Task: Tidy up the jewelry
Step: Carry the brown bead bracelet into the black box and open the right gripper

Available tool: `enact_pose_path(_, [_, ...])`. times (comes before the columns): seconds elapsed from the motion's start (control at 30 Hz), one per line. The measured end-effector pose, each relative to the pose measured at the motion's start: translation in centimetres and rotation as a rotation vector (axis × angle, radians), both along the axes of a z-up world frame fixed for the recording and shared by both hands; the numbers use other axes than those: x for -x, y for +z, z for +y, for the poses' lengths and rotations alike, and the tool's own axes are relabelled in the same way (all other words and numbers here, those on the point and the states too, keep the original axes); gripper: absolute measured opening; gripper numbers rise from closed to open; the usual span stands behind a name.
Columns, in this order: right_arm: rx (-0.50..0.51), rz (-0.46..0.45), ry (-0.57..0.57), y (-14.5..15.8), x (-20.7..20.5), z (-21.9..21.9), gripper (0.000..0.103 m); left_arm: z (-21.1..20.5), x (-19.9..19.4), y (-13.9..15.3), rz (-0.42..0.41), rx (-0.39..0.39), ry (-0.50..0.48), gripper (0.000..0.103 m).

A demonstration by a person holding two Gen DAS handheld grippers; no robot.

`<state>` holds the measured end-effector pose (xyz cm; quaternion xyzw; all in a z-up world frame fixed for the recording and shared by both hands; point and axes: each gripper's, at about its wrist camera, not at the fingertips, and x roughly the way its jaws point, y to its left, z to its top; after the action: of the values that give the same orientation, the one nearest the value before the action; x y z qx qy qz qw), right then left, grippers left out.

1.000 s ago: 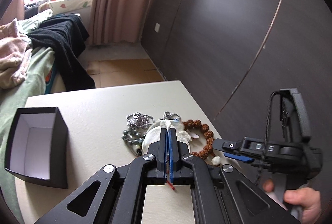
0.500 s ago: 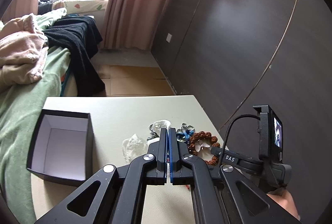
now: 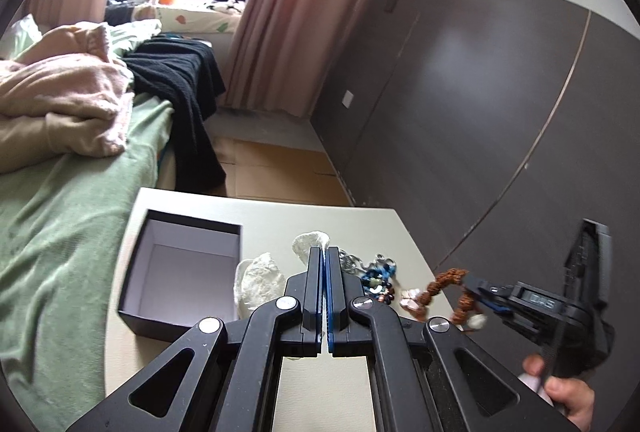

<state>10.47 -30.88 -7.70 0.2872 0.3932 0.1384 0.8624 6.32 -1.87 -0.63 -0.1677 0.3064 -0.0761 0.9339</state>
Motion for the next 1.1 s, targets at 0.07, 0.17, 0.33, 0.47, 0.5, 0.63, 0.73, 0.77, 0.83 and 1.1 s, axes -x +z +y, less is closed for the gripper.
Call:
enact_pose_path(0.07, [-0.01, -0.043, 0.029, 1.2, 0.5, 1.0, 0.02, 0.7, 0.1, 0.1, -0.003, 0.008, 0.013, 0.0])
enact_pose_path(0.17, [-0.03, -0.096, 0.076, 2.7, 1.2, 2.6, 0.02, 1.9, 0.4, 0.5, -0.014, 0.015, 0.031, 0.0])
enact_pose_path(0.33, [-0.076, -0.167, 0.164, 4.2, 2.0, 5.6, 0.02, 3.7, -0.1, 0.6, -0.019, 0.033, 0.066, 0.0])
enact_pose_path(0.47, [-0.074, -0.185, 0.221, 4.4, 1.8, 7.7, 0.02, 4.8, -0.7, 0.4, -0.016, 0.056, 0.088, 0.0])
enact_pose_path(0.5, [-0.078, -0.184, 0.233, 4.4, 1.7, 8.0, 0.02, 5.1, -0.9, 0.3, -0.015, 0.062, 0.097, 0.0])
enact_pose_path(0.63, [-0.085, -0.173, 0.262, 3.7, 1.2, 8.7, 0.02, 5.8, -1.8, 0.2, 0.003, 0.088, 0.121, 0.007])
enact_pose_path(0.73, [-0.097, -0.166, 0.281, 3.6, 0.6, 9.5, 0.02, 6.5, -2.2, -0.2, 0.056, 0.093, 0.134, 0.054])
enact_pose_path(0.77, [-0.103, -0.164, 0.29, 3.6, 0.3, 9.9, 0.02, 7.0, -1.9, -0.3, 0.05, 0.097, 0.156, 0.071])
enact_pose_path(0.83, [-0.101, -0.164, 0.306, 3.8, -0.2, 10.8, 0.02, 7.9, -0.9, 0.0, 0.01, 0.102, 0.204, 0.081])
enact_pose_path(1.1, [-0.11, -0.182, 0.373, 5.3, -1.7, 14.7, 0.02, 11.0, 0.8, 0.5, 0.004, 0.104, 0.265, 0.083])
